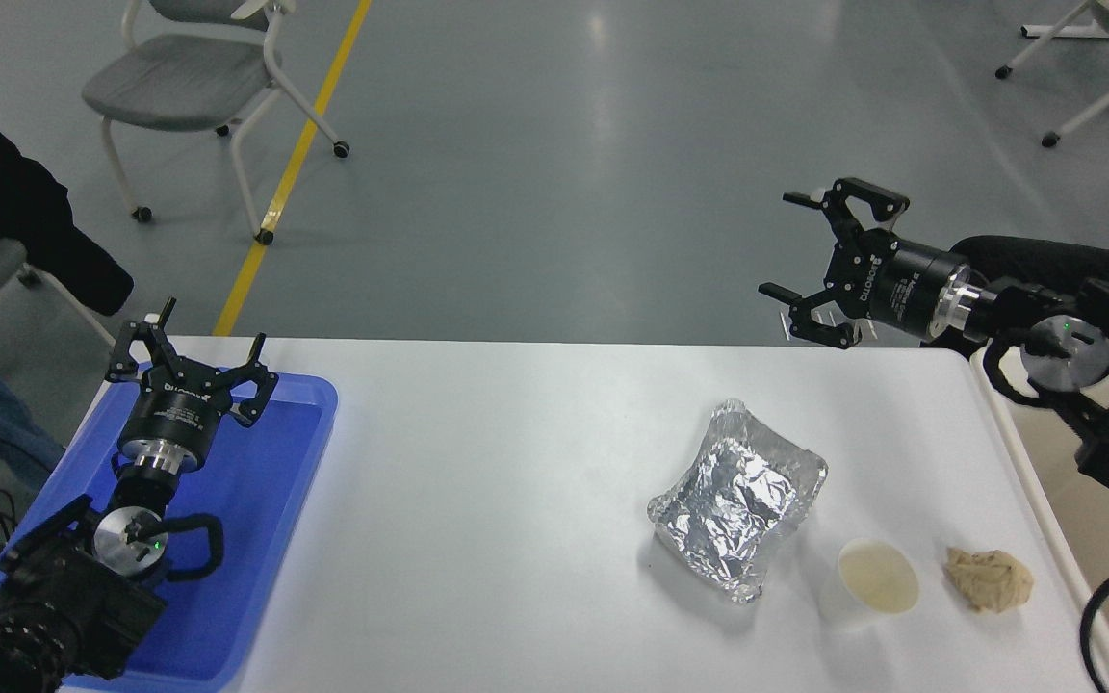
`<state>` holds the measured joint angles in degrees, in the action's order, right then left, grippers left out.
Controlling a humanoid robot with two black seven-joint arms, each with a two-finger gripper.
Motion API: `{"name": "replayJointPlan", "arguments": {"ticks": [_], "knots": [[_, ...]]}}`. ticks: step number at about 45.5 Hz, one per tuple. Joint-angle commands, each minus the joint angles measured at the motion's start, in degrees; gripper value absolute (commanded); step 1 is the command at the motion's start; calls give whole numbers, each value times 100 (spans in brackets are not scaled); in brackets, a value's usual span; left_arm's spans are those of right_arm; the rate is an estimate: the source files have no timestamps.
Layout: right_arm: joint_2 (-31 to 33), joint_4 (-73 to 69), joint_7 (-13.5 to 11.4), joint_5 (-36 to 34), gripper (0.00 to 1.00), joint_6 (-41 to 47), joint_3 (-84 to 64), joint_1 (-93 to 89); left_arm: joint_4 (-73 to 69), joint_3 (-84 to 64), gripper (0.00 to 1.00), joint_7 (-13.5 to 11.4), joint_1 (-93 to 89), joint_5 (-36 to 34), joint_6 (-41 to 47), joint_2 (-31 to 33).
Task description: Pick up paper cup place in dustbin
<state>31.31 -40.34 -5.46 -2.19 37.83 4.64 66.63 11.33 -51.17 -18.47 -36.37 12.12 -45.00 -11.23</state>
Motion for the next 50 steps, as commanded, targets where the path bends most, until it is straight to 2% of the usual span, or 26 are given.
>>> {"name": "replayJointPlan", "arguments": {"ticks": [1, 8, 13, 23, 26, 50], "knots": [[-107, -106, 1, 87, 100, 31, -2966, 1755, 1, 2, 100, 1, -1, 1, 0, 7], [-661, -167, 10, 96, 100, 49, -4505, 2626, 1, 2, 100, 1, -1, 1, 0, 7], [-951, -352, 10, 244, 100, 49, -4972, 2978, 1, 2, 100, 1, -10, 1, 0, 7], [-1285, -817, -43, 1597, 100, 49, -5105, 3294, 1, 2, 100, 1, -1, 1, 0, 7], [-1329, -958, -61, 1809, 100, 58, -5157, 3435, 1, 2, 100, 1, -1, 1, 0, 7], [-1321, -3383, -70, 1739, 100, 392, -6353, 5552, -16, 2, 100, -7, -1, 1, 0, -2]]}}
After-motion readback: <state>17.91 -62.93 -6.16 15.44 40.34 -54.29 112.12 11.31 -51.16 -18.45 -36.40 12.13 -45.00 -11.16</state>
